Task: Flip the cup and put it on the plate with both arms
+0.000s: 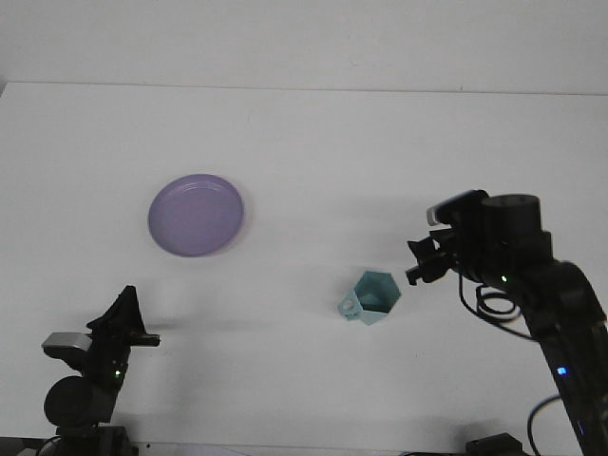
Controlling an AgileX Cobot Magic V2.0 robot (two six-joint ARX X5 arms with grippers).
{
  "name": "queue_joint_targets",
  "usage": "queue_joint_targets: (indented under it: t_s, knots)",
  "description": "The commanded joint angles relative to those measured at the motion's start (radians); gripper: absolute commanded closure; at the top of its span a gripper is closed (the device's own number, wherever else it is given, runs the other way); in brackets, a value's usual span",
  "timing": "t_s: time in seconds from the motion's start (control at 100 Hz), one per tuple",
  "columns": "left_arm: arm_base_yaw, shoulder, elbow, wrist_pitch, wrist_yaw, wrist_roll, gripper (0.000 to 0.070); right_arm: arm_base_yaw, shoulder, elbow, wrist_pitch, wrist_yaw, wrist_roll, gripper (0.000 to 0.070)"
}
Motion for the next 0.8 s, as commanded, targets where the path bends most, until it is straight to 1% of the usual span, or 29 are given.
queue_joint_targets:
  t_s: [0.0,0.05,0.2,0.29,0.35,0.4,0.53,0.57,0.68,0.73,0.76,0.79]
  knots:
    - [-0.002,0.007,0.032,0.006,0.052,-0.082,0.0688,-0.017,-0.082,-0.108,0.097,0.0,0.015,0.0402]
    - [-0.002,0.02,0.049,0.003,0.09,-0.095,0.0688,-0.037,-0.16,-0.198,0.175,0.0,0.028,0.0402]
    - [-0.002,0.103,0.131,-0.021,0.184,-0.093,0.0688,-0.084,-0.377,-0.423,0.359,0.005,0.068,0.0403]
    - [-0.003,0.182,0.191,-0.021,0.264,-0.068,0.0688,-0.097,-0.48,-0.523,0.426,0.011,0.08,0.0403]
    - [-0.007,0.247,0.239,-0.031,0.322,-0.035,0.0688,-0.1,-0.54,-0.578,0.45,0.039,0.078,0.0403]
    - [-0.015,0.304,0.283,-0.054,0.353,-0.006,0.0688,-0.102,-0.588,-0.621,0.471,0.06,0.076,0.0403]
    - [-0.061,0.473,0.418,-0.152,0.381,0.093,0.0688,-0.103,-0.686,-0.7,0.524,0.11,0.076,0.0403]
    - [-0.083,0.529,0.463,-0.182,0.387,0.126,0.0688,-0.103,-0.705,-0.714,0.533,0.116,0.077,0.0403]
    - [-0.164,0.697,0.594,-0.262,0.449,0.225,0.0684,-0.103,-0.745,-0.732,0.53,0.129,0.077,0.0405]
    - [-0.21,0.774,0.658,-0.312,0.457,0.261,0.068,-0.103,-0.759,-0.734,0.529,0.129,0.077,0.0406]
    - [-0.238,0.819,0.696,-0.343,0.457,0.278,0.0666,-0.103,-0.764,-0.734,0.531,0.129,0.077,0.0407]
    - [-0.268,0.863,0.732,-0.37,0.457,0.294,0.0626,-0.103,-0.768,-0.734,0.531,0.129,0.076,0.0407]
